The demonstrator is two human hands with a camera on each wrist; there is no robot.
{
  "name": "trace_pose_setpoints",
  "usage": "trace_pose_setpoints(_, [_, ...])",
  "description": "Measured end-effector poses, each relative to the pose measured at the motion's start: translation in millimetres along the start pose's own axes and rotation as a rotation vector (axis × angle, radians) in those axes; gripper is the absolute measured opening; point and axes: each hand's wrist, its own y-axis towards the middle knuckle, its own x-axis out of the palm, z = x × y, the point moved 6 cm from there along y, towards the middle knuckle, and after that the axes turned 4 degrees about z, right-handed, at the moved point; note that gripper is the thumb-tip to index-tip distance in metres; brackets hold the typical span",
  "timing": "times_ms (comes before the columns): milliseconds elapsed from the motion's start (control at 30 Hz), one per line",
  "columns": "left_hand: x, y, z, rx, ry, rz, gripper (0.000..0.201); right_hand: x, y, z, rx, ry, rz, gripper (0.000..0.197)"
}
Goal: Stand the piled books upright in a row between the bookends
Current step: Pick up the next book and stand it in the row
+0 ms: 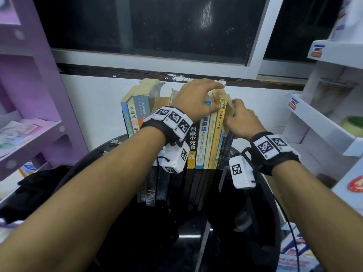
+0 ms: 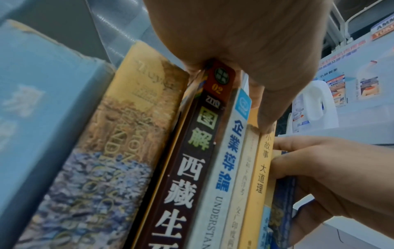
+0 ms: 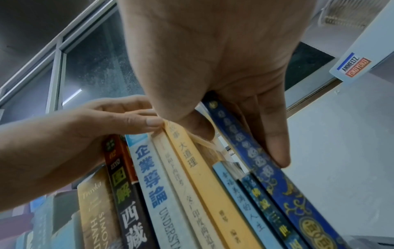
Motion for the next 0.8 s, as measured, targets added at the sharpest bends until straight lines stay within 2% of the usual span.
trace_pose_setpoints(200, [-35, -25, -32, -0.047, -0.013, 0.193, 0.049, -5, -6, 5, 0.058, 0.190, -0.061, 0.051])
trace_pose_setpoints(333, [-58, -48, -57, -0.095, -0.013, 0.294, 0.052, -6, -14, 15, 0.089, 0.342, -0.046, 0.055])
trace_pose_setpoints(433, [-69, -68, -81, -0.176, -0.011, 0.324, 0.059, -3, -19, 15, 0.072, 0.352, -0.085, 0.065])
trace_pose_setpoints(533, [-73, -90, -102, -0.318, -0.050, 0.330, 0.068, 0, -25, 11, 0.064, 0.345, -0.095, 0.085])
trace_pose_setpoints(600, [-68, -104, -115, -0.461, -0.184, 0.304, 0.075, 3, -28, 12, 0.086, 0.351, -0.064, 0.097])
trace_pose_setpoints(667, [-62, -113, -123, -0.560, -0.347, 0.291, 0.084, 6, -29, 14, 0.103, 0.341, -0.032, 0.094])
trace_pose_setpoints(733, [-60, -119, -130, -0.666, -0.515, 0.328, 0.097, 8, -31, 13, 0.106, 0.338, -0.014, 0.083])
trace_pose_setpoints(800, [-57, -125, -134, -0.790, -0.648, 0.329, 0.098, 8, -32, 12, 0.101, 0.331, 0.002, 0.082])
